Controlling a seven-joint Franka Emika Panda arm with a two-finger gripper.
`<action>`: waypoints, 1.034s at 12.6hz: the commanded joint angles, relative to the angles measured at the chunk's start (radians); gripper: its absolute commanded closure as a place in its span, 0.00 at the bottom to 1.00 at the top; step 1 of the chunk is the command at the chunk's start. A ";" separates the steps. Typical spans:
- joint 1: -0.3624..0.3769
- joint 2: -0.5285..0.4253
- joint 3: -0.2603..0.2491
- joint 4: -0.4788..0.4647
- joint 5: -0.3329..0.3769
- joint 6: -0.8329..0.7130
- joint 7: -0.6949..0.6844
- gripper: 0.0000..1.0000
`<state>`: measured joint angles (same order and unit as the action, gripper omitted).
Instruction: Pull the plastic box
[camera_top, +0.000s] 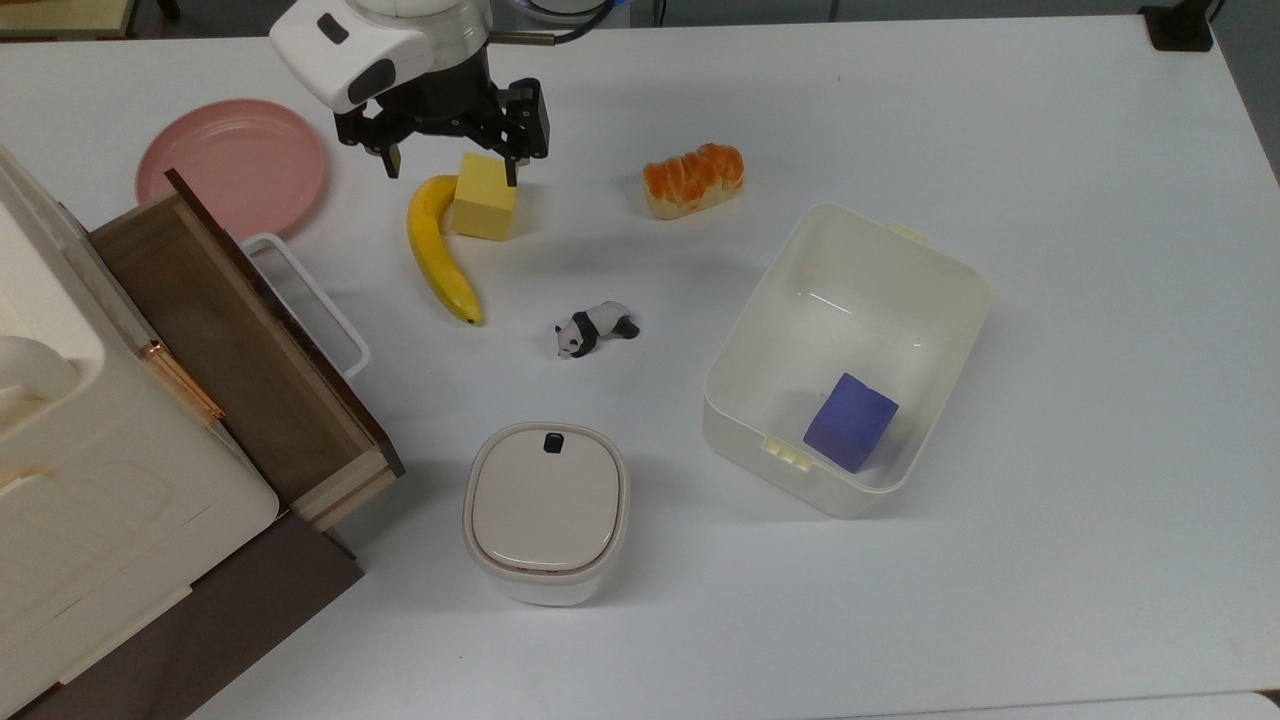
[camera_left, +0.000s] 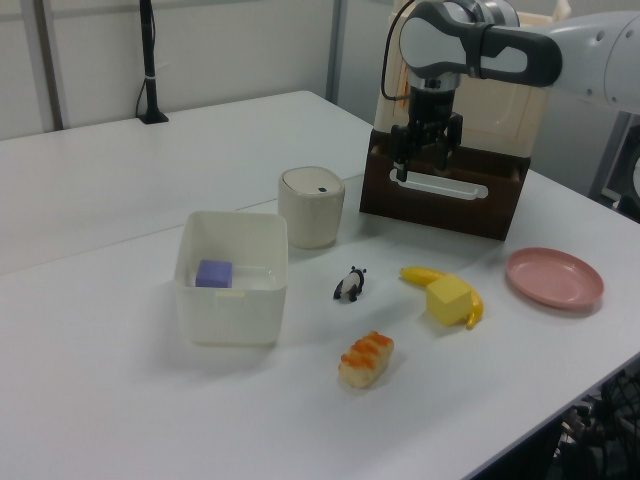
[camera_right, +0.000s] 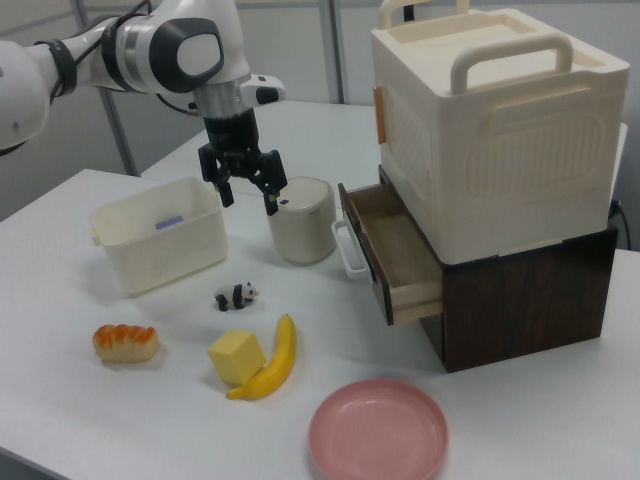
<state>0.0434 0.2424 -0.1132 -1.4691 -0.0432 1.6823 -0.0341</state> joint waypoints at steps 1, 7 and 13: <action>0.007 -0.025 -0.014 -0.014 0.011 0.020 0.014 0.00; 0.013 -0.069 -0.010 -0.016 0.016 0.008 0.020 0.00; -0.002 -0.063 -0.014 -0.025 0.009 0.017 0.014 0.00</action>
<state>0.0362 0.1955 -0.1168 -1.4676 -0.0428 1.6823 -0.0301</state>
